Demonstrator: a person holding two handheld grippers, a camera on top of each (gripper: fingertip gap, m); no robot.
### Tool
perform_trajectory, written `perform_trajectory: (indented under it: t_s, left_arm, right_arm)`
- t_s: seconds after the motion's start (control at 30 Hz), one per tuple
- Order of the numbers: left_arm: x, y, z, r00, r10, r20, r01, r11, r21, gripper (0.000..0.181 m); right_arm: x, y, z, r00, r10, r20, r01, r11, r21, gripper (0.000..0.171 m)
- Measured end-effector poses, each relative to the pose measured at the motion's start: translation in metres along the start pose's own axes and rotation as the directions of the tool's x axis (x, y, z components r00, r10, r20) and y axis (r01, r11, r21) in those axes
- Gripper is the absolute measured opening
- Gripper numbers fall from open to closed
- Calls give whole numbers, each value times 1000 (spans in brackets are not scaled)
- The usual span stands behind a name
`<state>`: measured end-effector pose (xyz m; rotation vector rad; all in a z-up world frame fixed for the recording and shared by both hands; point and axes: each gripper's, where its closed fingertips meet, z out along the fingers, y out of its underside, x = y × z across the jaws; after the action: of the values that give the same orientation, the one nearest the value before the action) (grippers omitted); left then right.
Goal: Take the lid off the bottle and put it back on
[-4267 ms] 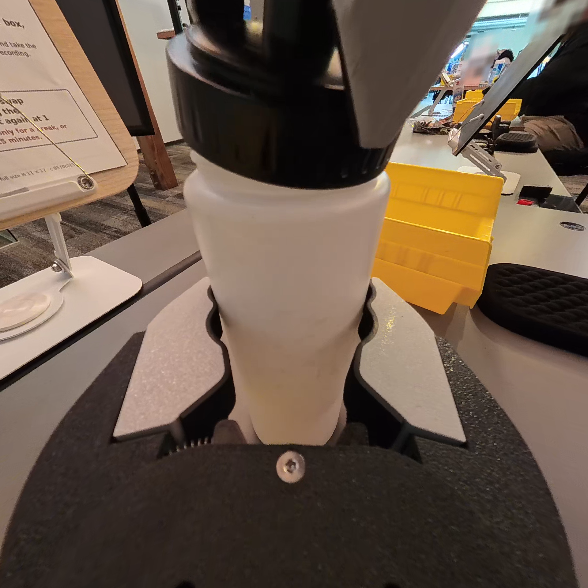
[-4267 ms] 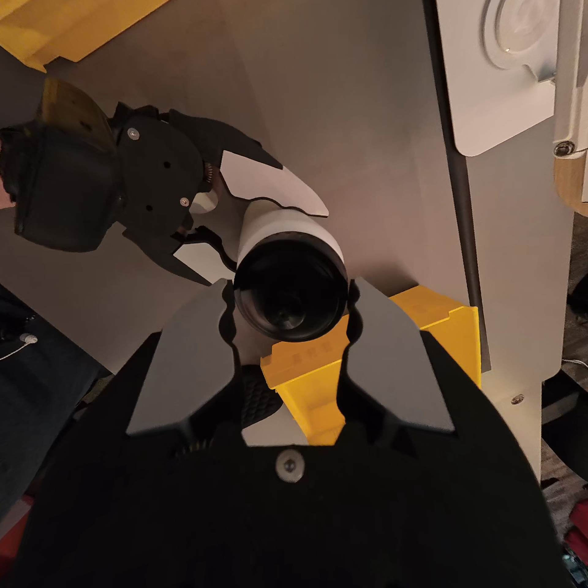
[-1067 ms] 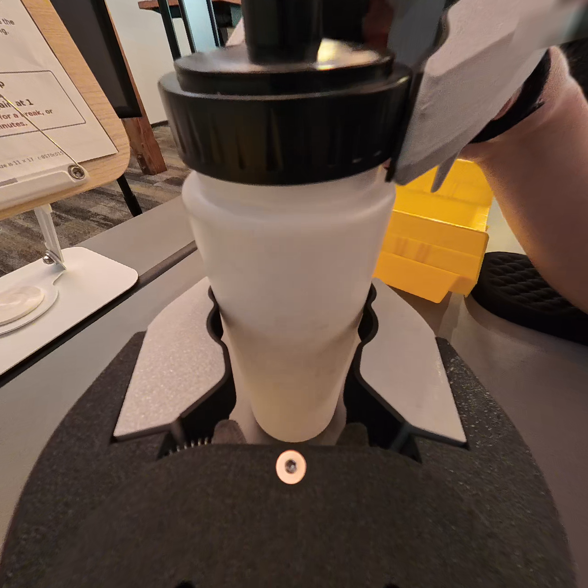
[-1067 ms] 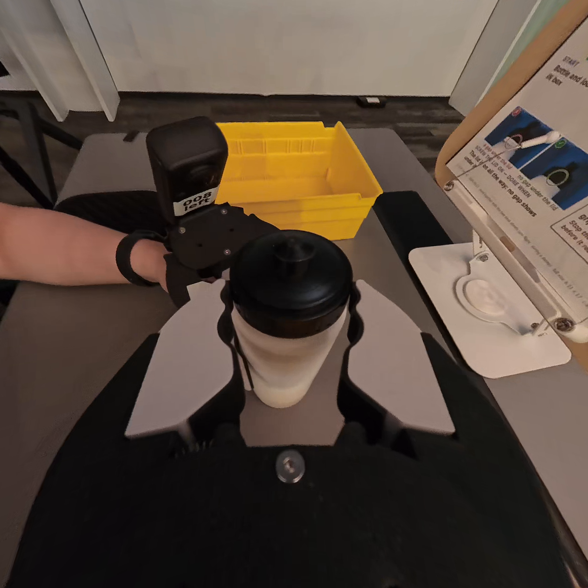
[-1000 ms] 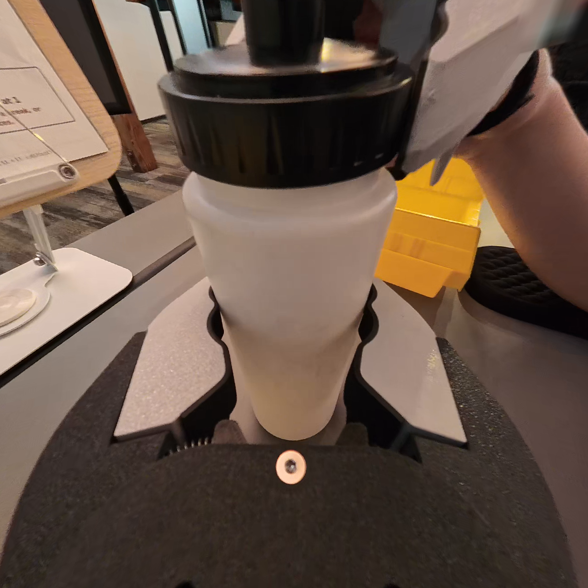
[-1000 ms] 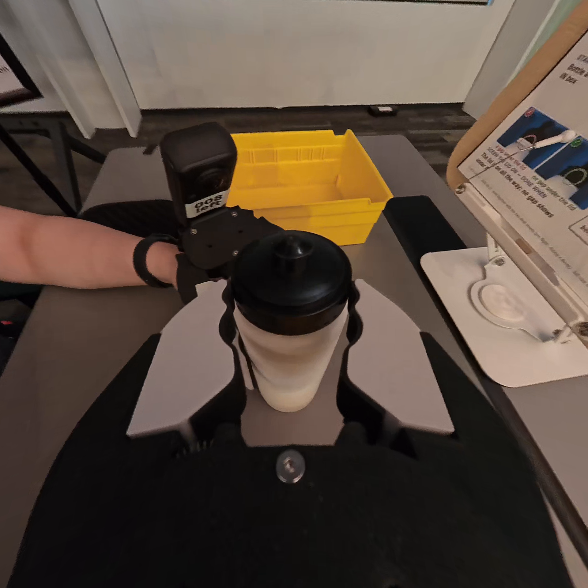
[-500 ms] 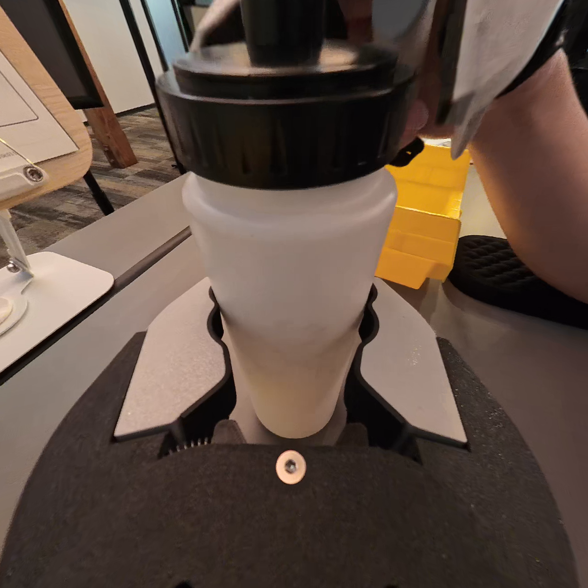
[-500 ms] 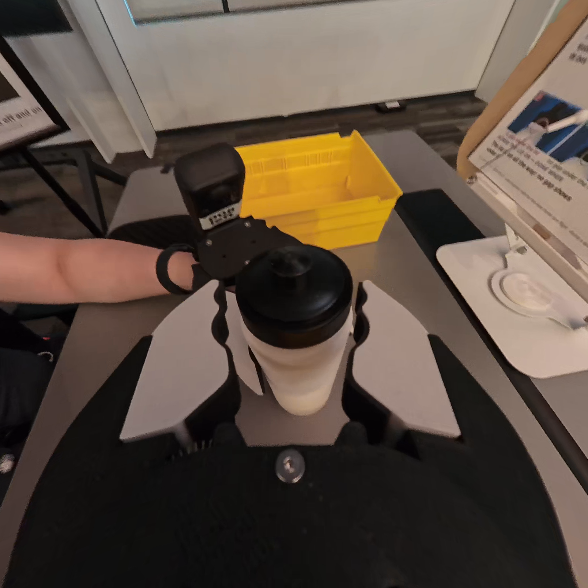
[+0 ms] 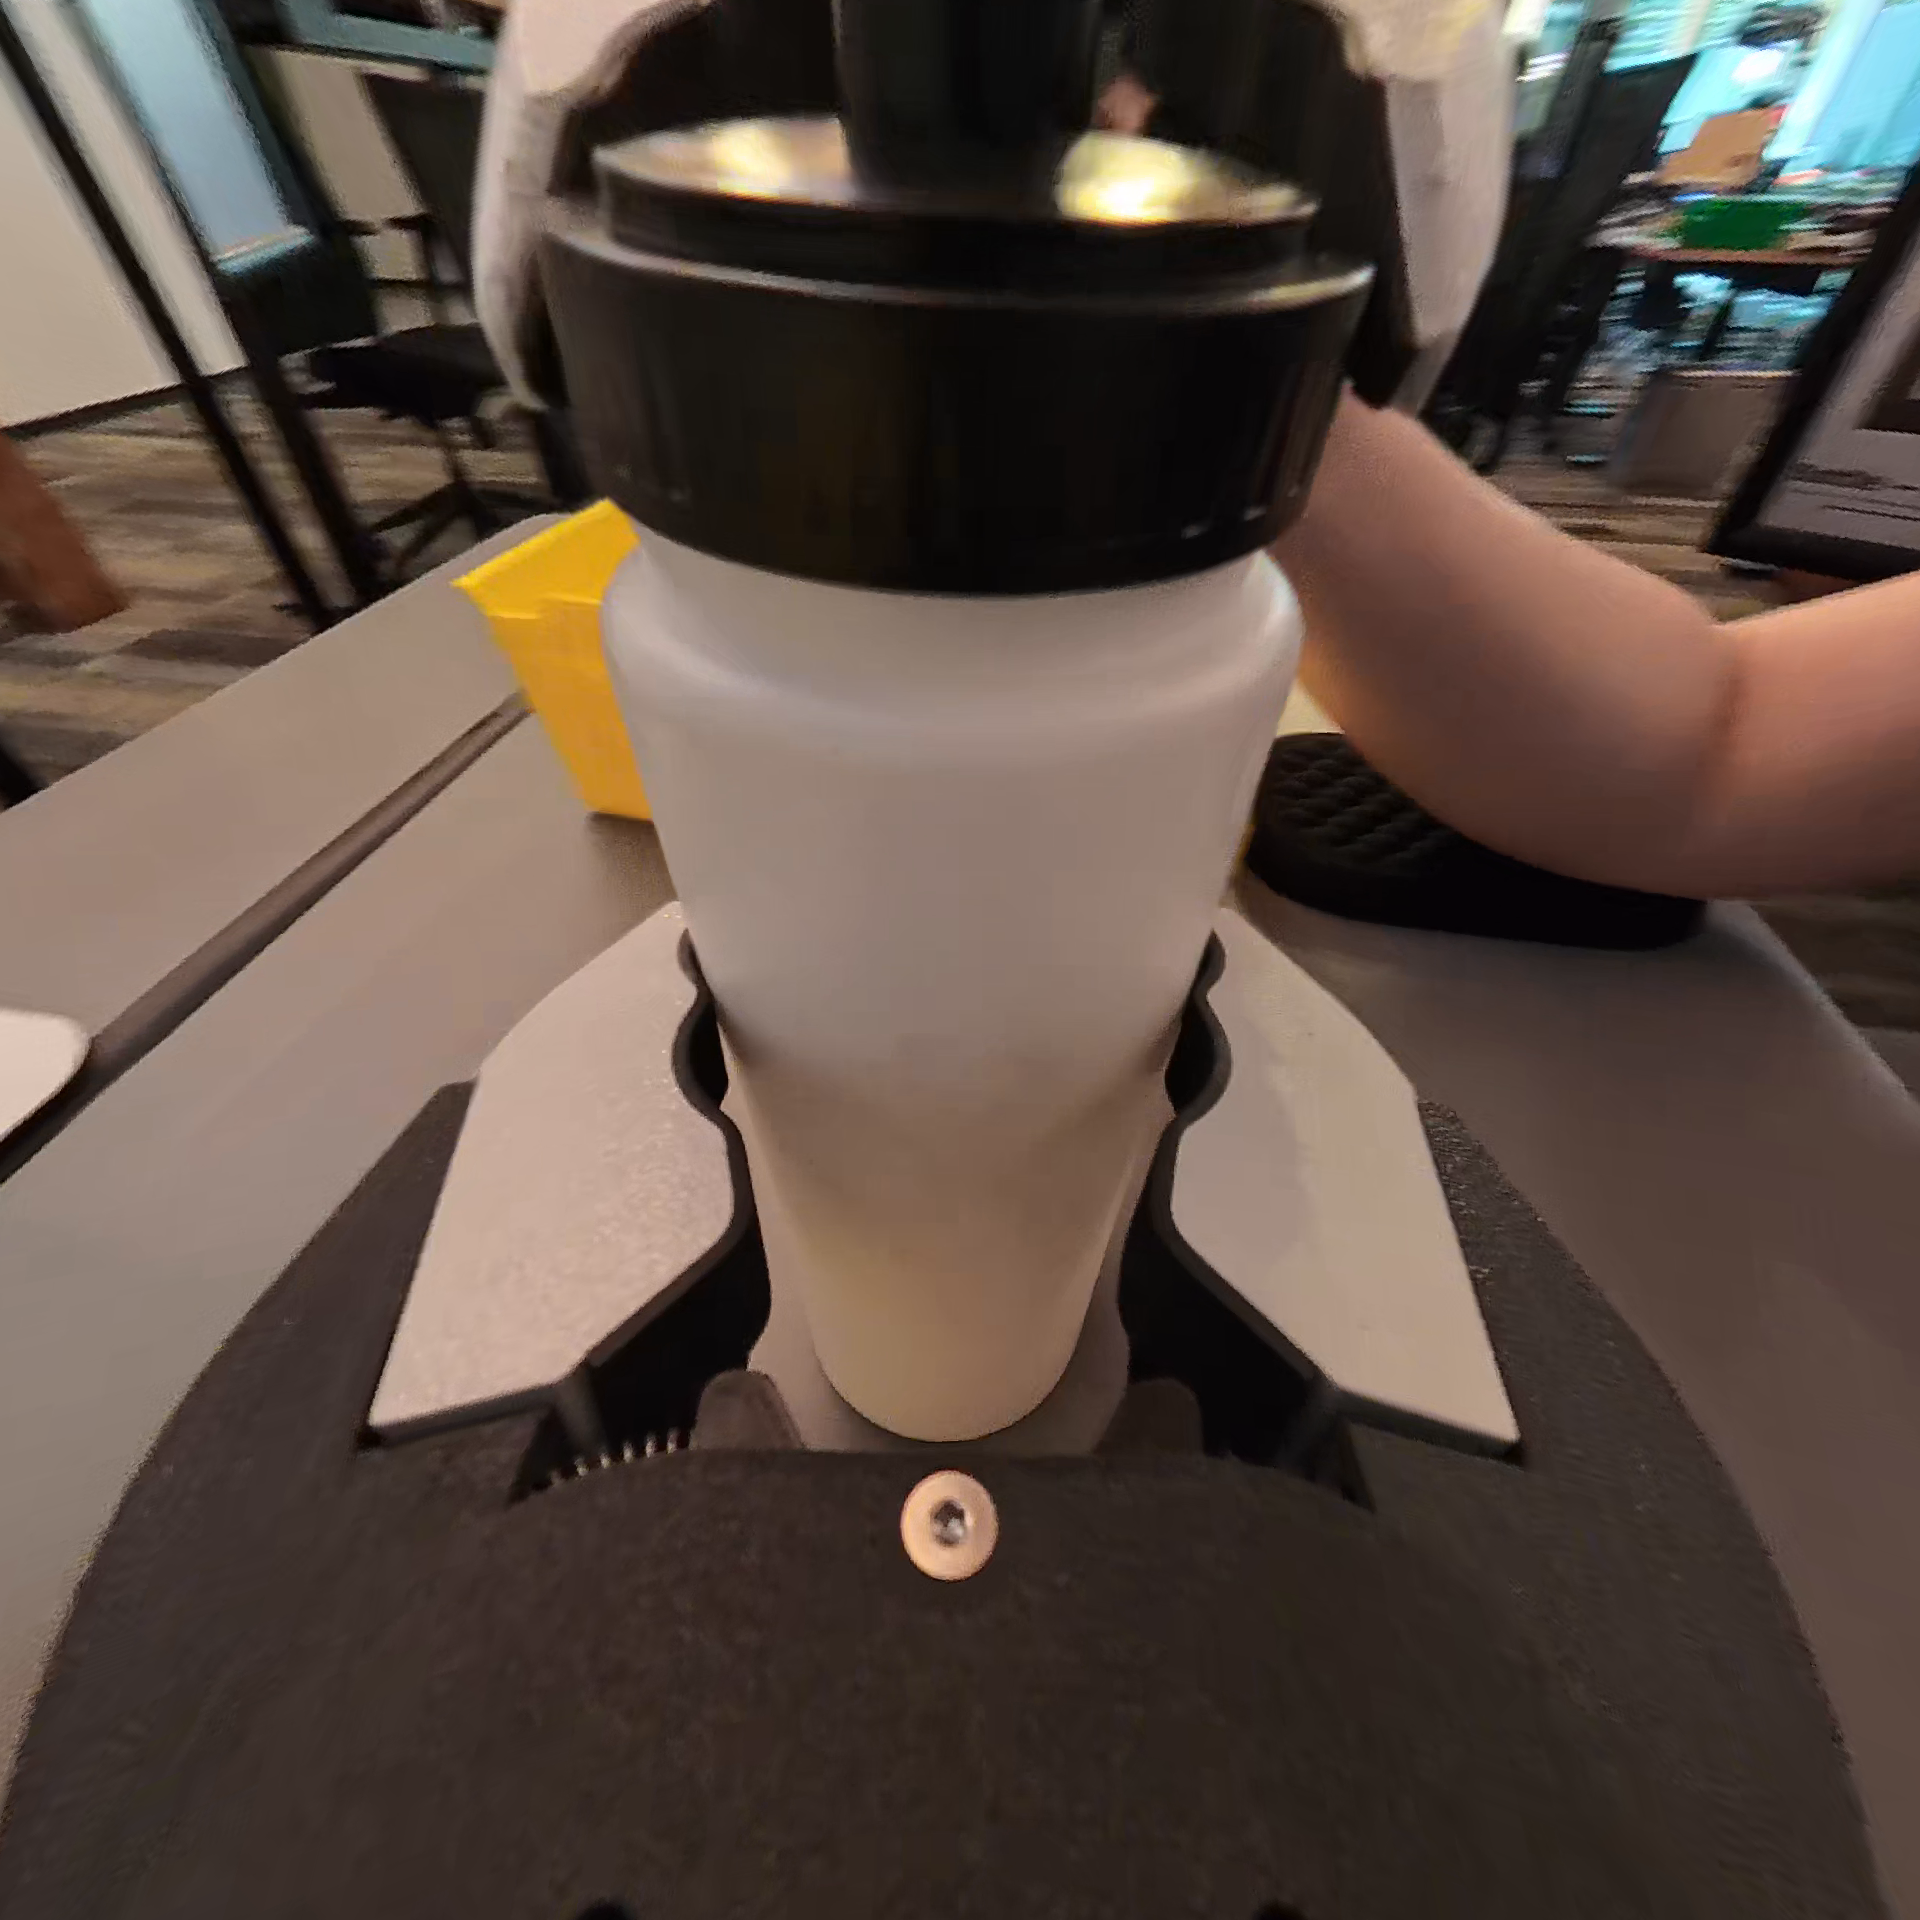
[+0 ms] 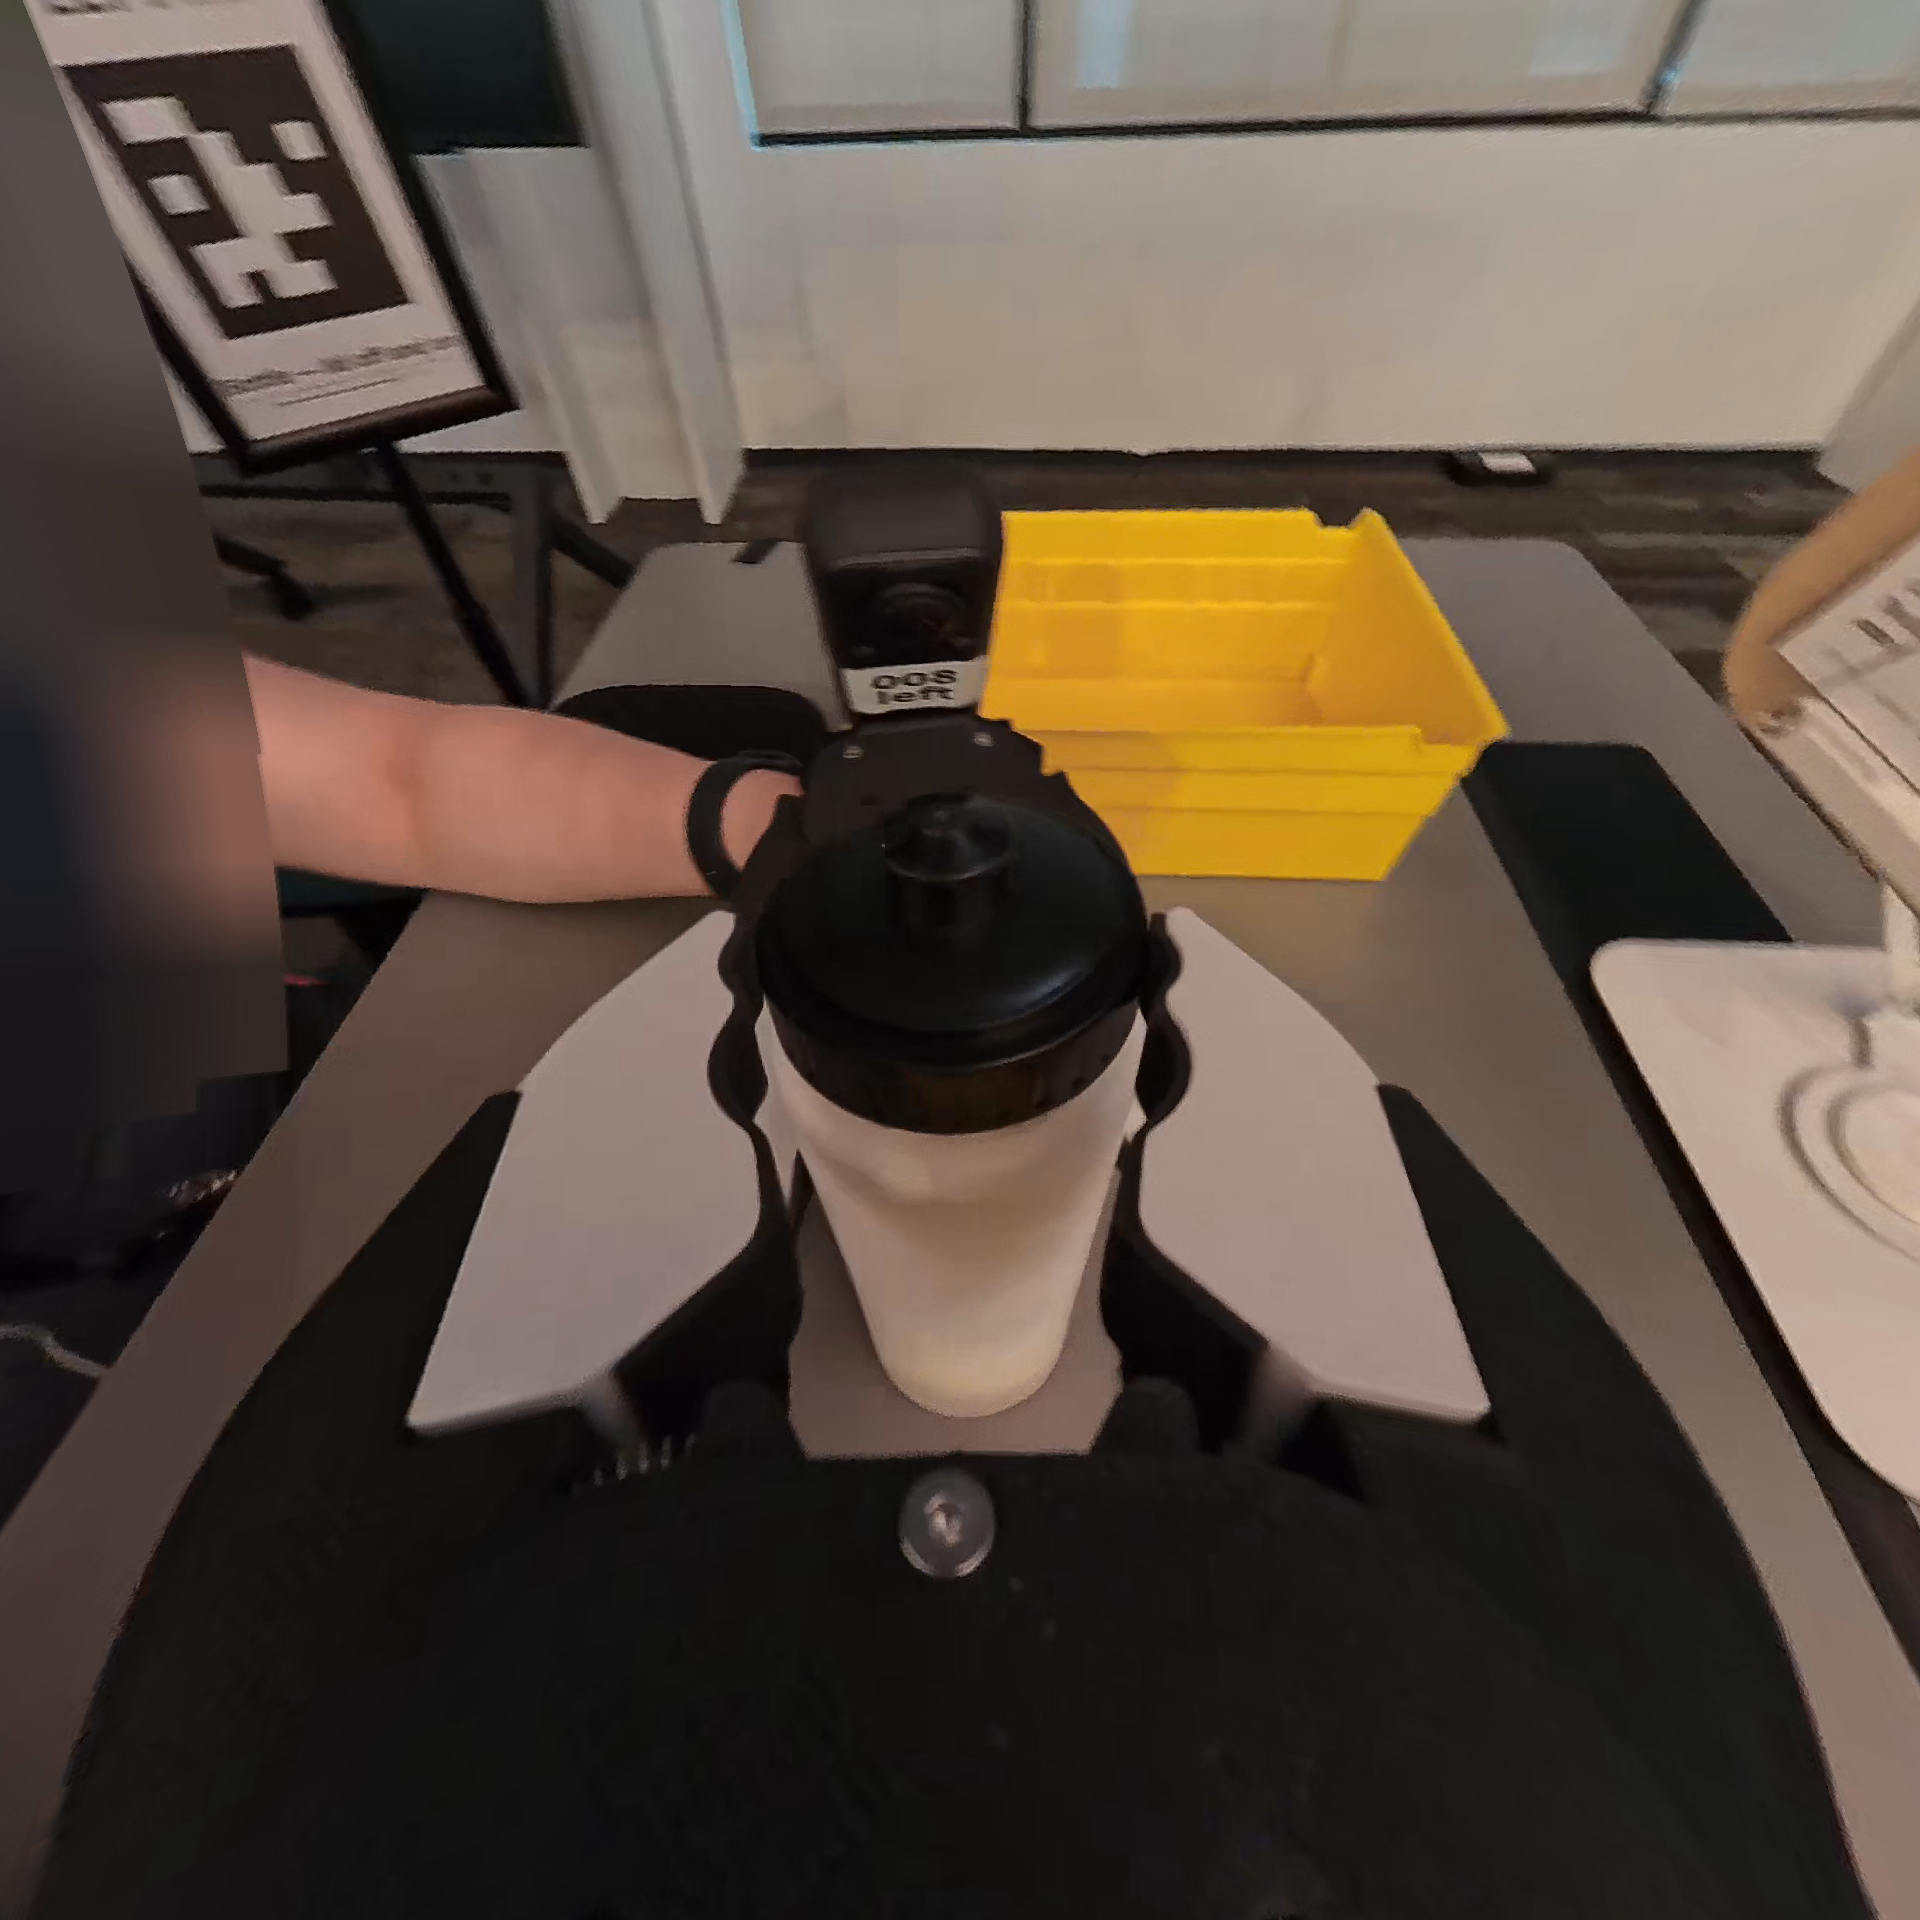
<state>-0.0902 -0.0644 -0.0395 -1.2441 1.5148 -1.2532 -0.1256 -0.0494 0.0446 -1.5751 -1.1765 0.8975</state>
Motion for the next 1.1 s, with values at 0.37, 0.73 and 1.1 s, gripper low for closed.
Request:
perform_trajectory:
  t_s: [0.37, 0.73, 1.1]
  left_arm:
    - [38, -1, -5, 966, 9, -259, 6, 998, 57, 85]
    - [-18, -1, -1, 995, -27, 100, 25, 1000, 19, 85]
    - [-33, 0, 0, 971, -33, 236, 41, 999, -27, 85]
  right_arm:
    - [-40, -3, 1, 960, -46, 275, 19, 995, 102, 72]
    - [17, -10, 1, 993, 75, -94, -68, 995, 75, 80]
    - [34, -7, -18, 794, -1, -607, -167, 961, -220, 86]
